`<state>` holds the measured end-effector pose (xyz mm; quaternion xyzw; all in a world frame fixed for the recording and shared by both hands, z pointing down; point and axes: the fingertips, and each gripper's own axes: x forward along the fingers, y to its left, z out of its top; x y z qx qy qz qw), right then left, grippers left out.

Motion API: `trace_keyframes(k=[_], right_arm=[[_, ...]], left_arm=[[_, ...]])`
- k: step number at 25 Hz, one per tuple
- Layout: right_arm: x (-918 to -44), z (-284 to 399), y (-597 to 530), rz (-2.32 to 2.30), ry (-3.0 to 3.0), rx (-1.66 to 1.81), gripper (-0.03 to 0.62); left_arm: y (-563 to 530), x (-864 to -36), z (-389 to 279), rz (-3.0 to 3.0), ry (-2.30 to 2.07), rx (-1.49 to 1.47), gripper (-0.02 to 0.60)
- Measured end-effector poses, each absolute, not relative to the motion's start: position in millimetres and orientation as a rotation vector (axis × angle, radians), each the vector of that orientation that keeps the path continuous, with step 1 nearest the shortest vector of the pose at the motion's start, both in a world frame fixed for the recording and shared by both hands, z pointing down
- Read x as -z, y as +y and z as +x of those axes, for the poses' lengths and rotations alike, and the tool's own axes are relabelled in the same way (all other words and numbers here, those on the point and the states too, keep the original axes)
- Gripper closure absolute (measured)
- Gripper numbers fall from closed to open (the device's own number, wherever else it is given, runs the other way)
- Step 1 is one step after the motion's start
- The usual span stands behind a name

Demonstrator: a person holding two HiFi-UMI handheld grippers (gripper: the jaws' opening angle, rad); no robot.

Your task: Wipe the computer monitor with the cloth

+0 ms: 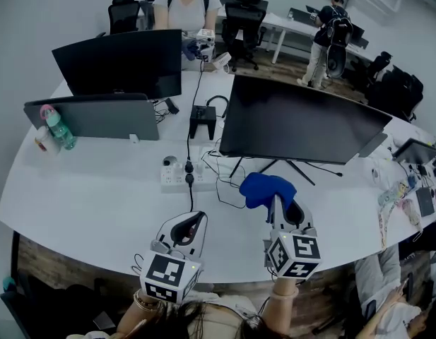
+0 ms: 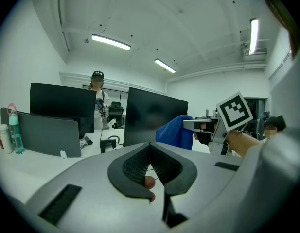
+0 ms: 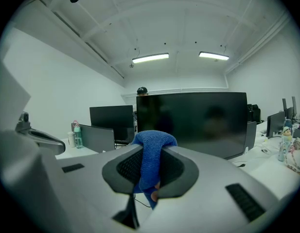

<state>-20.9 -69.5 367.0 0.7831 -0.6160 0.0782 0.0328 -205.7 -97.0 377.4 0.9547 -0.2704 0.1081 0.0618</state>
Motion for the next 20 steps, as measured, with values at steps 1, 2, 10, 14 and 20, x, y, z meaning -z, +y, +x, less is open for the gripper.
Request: trace_keyframes(k=[1,2,10,14,20], right_arm=[[-367.0,-21.9,-71.7,2.406,-1.891,-0.236,0.531],[-366.6,-22.9,-73.7,2.402,-1.887,-0.232,0.531],[-355.8,-33.8,-86.6,2.348,-1.939,-0.157,0.531],[-347.7,-33.0,-92.9,2.344,-1.994,-0.166,0.531],[-336.4,-28.1,-104.8,2.297,-2.061,-0.146,0.531]], left_arm=[[-99.0,-378.0,-205.9,2.887,-0.809,-0.322,0.572],[-100.6,-378.3,-205.9,2.888,-0.800,-0.319,0.572],[-107.4,-379.0,-200.9,2.889,-0.774,-0.323,0.572],[-107.7,-375.3,-195.6,2.899,-0.788,-0.319,0.572],[-110.5,-375.5,-184.6,2.888,-0.853,-0.327,0.572]])
